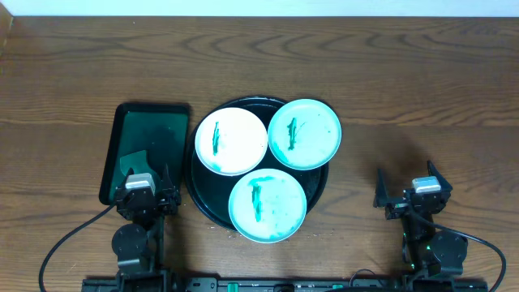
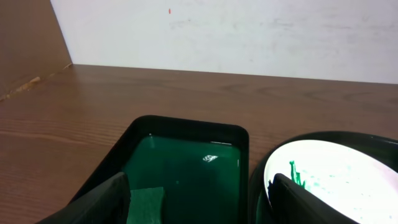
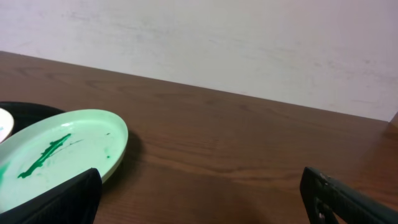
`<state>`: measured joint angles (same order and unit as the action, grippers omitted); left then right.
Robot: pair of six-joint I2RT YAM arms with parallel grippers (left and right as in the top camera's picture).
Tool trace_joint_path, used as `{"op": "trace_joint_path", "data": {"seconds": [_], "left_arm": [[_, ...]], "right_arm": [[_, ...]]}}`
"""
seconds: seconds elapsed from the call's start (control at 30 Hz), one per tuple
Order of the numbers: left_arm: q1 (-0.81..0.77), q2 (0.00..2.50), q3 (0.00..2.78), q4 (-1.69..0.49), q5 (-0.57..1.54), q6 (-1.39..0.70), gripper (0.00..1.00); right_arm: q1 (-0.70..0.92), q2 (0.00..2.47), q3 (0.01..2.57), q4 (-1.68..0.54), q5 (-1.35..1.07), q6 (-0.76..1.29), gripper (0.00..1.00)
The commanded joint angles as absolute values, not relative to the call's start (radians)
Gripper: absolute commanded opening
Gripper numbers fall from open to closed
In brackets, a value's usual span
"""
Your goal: Clean dirty plates on tray and stack at the side
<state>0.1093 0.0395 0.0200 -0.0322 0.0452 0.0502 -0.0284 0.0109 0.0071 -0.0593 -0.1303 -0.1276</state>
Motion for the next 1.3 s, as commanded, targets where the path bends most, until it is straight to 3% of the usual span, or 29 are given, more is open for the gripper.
{"op": "trace_joint_path", "data": {"seconds": [0.0, 1.27], "left_arm": [[0.105, 0.043, 0.005, -0.071, 0.010, 0.059, 0.72], [0.105, 0.043, 0.005, -0.071, 0.010, 0.059, 0.72]], "right_arm": [[-0.029, 0.006, 0.006, -0.064, -0.117, -0.113, 0.99], [-0.029, 0.006, 0.006, -0.041, -0.109, -0.126, 0.99]]}}
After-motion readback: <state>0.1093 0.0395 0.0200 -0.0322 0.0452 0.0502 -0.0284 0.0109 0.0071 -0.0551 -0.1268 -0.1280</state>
